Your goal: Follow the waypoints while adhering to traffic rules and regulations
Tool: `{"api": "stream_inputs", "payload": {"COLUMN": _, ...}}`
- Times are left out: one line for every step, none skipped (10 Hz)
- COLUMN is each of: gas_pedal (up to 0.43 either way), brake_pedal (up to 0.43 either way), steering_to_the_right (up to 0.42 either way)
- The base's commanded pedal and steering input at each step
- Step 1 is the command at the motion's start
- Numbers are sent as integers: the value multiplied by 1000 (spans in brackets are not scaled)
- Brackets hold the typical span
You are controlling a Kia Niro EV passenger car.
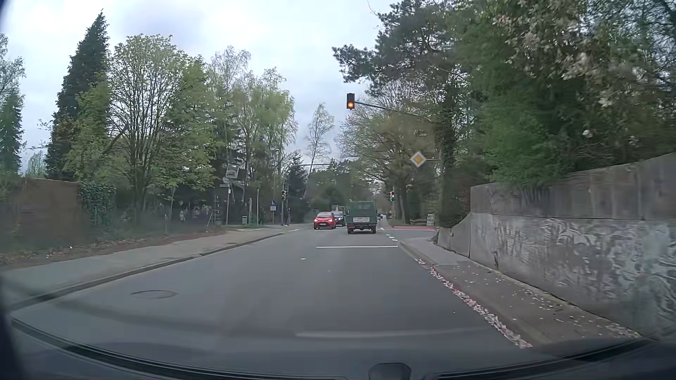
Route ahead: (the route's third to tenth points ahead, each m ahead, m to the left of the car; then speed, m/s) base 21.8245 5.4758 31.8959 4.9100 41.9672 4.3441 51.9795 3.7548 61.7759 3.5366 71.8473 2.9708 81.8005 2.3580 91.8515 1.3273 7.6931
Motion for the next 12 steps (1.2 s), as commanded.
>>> {"api": "stream_inputs", "payload": {"gas_pedal": 0, "brake_pedal": 262, "steering_to_the_right": -3}}
{"api": "stream_inputs", "payload": {"gas_pedal": 0, "brake_pedal": 268, "steering_to_the_right": -3}}
{"api": "stream_inputs", "payload": {"gas_pedal": 0, "brake_pedal": 268, "steering_to_the_right": -3}}
{"api": "stream_inputs", "payload": {"gas_pedal": 0, "brake_pedal": 268, "steering_to_the_right": -3}}
{"api": "stream_inputs", "payload": {"gas_pedal": 0, "brake_pedal": 268, "steering_to_the_right": -3}}
{"api": "stream_inputs", "payload": {"gas_pedal": 0, "brake_pedal": 268, "steering_to_the_right": -2}}
{"api": "stream_inputs", "payload": {"gas_pedal": 0, "brake_pedal": 268, "steering_to_the_right": -1}}
{"api": "stream_inputs", "payload": {"gas_pedal": 0, "brake_pedal": 256, "steering_to_the_right": 1}}
{"api": "stream_inputs", "payload": {"gas_pedal": 0, "brake_pedal": 250, "steering_to_the_right": 2}}
{"api": "stream_inputs", "payload": {"gas_pedal": 0, "brake_pedal": 244, "steering_to_the_right": 1}}
{"api": "stream_inputs", "payload": {"gas_pedal": 0, "brake_pedal": 232, "steering_to_the_right": 2}}
{"api": "stream_inputs", "payload": {"gas_pedal": 0, "brake_pedal": 220, "steering_to_the_right": 2}}
